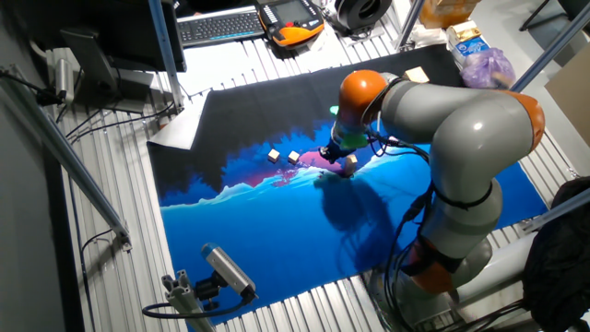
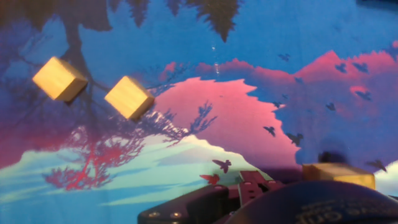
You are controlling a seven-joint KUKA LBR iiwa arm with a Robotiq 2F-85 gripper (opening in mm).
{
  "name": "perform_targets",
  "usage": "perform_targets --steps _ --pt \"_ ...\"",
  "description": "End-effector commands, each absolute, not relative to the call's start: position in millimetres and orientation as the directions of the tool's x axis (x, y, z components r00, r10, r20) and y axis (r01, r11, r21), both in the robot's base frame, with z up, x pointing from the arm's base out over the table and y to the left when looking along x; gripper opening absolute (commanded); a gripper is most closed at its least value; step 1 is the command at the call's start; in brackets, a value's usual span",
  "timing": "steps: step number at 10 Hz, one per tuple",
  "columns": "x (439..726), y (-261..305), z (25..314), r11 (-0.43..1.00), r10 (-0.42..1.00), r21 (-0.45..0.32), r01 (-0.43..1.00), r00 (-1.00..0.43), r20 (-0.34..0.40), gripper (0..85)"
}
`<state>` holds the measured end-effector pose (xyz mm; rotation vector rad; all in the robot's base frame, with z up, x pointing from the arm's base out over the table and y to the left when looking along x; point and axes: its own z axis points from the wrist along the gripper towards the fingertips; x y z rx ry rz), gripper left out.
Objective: Stack the blocks in a vertical line of five
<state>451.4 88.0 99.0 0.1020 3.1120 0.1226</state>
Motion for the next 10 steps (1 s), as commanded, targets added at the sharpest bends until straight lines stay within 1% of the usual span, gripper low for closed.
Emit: perform_targets --steps 1,5,10 --pt "451.3 88.3 99.1 0.994 0.051 0.099 0.048 -0.998 -0.023 0.0" --pt "451.3 88.3 99.1 0.995 0.042 0.087 0.039 -0.999 -0.029 0.0" --pt "451.3 88.3 99.1 0.995 0.016 0.096 0.012 -0.999 -0.049 0.0"
